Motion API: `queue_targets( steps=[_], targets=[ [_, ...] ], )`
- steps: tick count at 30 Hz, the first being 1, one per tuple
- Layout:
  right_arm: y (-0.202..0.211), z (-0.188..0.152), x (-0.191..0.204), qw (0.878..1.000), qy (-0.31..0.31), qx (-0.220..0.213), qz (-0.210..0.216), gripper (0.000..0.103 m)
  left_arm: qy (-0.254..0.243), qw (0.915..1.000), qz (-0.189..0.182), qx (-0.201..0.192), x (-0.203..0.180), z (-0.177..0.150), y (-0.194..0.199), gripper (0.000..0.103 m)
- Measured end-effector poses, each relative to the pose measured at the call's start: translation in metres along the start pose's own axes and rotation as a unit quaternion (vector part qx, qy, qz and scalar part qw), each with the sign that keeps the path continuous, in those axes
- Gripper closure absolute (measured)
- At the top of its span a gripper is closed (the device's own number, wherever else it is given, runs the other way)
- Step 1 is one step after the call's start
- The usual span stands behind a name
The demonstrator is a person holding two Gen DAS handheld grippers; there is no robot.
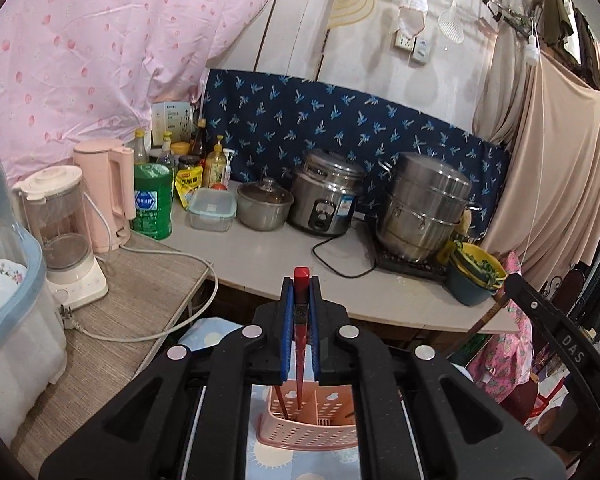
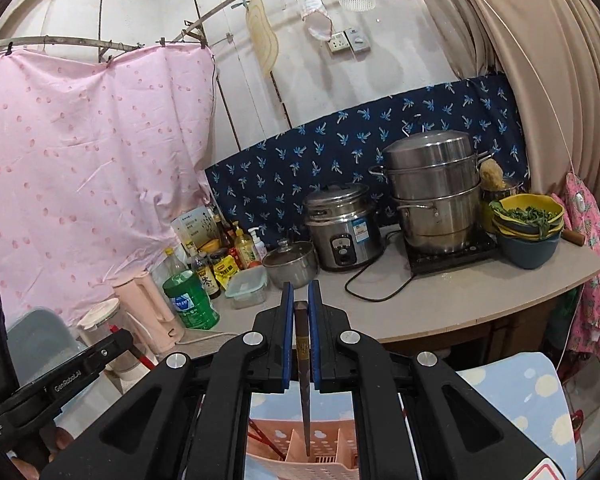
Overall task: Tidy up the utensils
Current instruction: 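Open both tools to drop the chopsticks into the pink holder, then move both open tools back down to the remaining chopsticks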
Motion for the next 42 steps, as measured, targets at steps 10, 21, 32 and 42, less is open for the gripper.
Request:
queue_targets(
  steps=[10,21,32,42],
  targets=[
    [-0.036,-0.046,-0.02,0.998,-0.003,0.054,-0.02,0.096,0.007,0.9987,0.013,0.049,0.017,-0.034,-0.036,0.096],
    [-0.021,-0.045,-0.017,0.998,0.001,0.058,-0.019,0.088,-0.008,0.9984,0.038,0.042,0.016,-0.05,-0.026,0.061],
    [0.047,-0.059,0.007,0.998,0.027,0.051,0.001,0.073,-0.031,0.9978,0.041,0.041,0.012,-0.064,0.024,0.052],
    [0.109,-0.119,0.015,0.996,0.039,0.086,0.0,0.072,-0.048,0.9942,0.046,0.084,0.023,-0.122,0.073,0.052]
  ],
)
Point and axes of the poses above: each gripper's, at about its wrist camera, not at the fingertips, and y roughly against the way its jaws point, x to its left, z to its top, the point moved 1 cm from there along -y, roughly the way its jaws point
